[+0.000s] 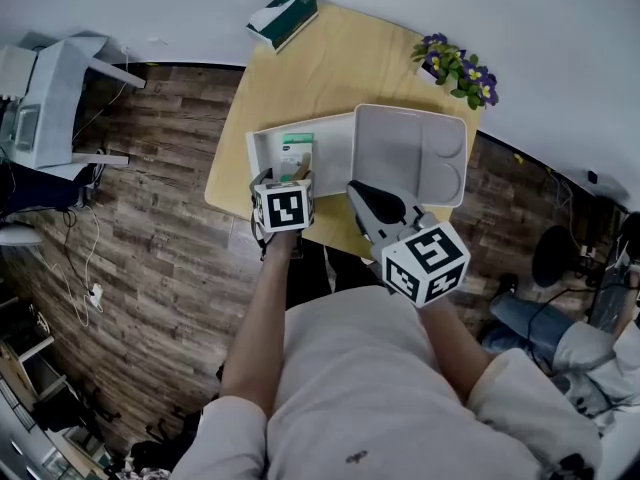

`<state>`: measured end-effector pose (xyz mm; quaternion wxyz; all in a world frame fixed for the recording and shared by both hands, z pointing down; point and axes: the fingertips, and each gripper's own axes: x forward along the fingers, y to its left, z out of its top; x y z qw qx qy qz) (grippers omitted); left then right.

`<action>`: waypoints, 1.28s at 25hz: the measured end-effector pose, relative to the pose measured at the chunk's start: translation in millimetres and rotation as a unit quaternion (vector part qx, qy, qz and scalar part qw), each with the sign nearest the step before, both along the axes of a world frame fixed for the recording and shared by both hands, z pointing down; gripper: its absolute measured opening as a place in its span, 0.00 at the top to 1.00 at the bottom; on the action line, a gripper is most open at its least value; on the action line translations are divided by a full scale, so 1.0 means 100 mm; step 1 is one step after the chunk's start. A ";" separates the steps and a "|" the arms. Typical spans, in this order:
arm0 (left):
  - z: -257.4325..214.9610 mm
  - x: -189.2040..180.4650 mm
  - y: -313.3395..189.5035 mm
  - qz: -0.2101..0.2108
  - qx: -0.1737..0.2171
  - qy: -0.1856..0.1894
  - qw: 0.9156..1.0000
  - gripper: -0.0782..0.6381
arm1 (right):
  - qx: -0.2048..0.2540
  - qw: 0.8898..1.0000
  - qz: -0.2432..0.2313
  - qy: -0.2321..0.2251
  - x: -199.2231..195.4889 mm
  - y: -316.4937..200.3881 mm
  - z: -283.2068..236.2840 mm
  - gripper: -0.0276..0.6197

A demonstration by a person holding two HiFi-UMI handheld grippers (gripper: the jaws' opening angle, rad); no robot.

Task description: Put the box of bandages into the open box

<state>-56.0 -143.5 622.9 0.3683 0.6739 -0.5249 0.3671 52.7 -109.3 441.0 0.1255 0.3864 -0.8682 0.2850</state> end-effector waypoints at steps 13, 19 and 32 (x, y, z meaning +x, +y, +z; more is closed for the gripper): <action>-0.29 -0.09 0.16 -0.015 0.032 0.011 0.999 0.41 | 0.007 1.000 -0.018 -0.005 -0.07 0.13 -0.05 0.95; -0.40 -0.16 0.26 -0.016 0.043 0.017 0.999 0.45 | 0.010 1.000 -0.016 -0.004 -0.06 0.11 -0.06 0.95; -0.93 -0.23 0.37 -0.022 0.109 0.045 0.993 0.54 | 0.037 0.999 -0.021 0.011 -0.14 0.05 -0.21 0.95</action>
